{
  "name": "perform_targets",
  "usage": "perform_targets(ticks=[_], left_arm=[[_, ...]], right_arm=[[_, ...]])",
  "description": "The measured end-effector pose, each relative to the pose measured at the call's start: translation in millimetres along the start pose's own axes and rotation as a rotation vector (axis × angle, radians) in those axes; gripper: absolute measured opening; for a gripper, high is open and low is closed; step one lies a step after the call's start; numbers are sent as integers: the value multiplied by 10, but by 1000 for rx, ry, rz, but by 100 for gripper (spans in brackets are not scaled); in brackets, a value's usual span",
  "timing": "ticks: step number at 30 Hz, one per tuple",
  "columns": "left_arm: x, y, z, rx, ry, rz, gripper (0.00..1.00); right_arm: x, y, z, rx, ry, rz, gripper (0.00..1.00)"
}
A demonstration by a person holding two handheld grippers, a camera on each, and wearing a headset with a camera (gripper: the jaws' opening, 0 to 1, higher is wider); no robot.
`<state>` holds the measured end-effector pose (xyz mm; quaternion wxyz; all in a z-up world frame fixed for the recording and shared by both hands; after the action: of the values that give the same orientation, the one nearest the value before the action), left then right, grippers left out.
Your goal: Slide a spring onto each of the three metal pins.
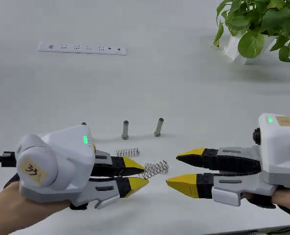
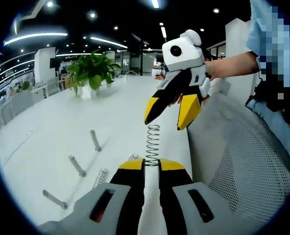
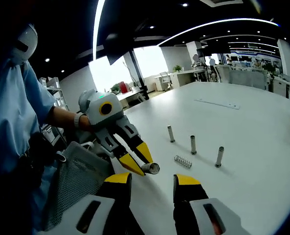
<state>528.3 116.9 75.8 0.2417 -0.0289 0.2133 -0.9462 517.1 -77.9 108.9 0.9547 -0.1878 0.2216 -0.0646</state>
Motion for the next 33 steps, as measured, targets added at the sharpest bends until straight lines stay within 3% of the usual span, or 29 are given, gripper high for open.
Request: perform_targets(ticks=[8,21,33], left_arm=[[-2,4,16,-2,41,-20,6],[52,10,-8,-15,93,-46,6],[73,62,-2,-25,96,-45,6]], right_arm=[[-29,49,54,-24,-15,34,18],[10,77,-1,-62,-5,63,8],[-22,82,64,-102,-59,50,7]])
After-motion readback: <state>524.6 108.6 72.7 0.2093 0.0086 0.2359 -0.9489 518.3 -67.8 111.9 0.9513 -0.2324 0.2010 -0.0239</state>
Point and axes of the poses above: the centre of the closed fingertips' face, and the gripper's own axes: y roughly forward along the fingers, x roughly to its right, z roughly out of its top, the point moved 10 cm from there along -y, roughly backward along the fingers, and after that the axes turned 14 degrees about z, right-handed, at the moved point
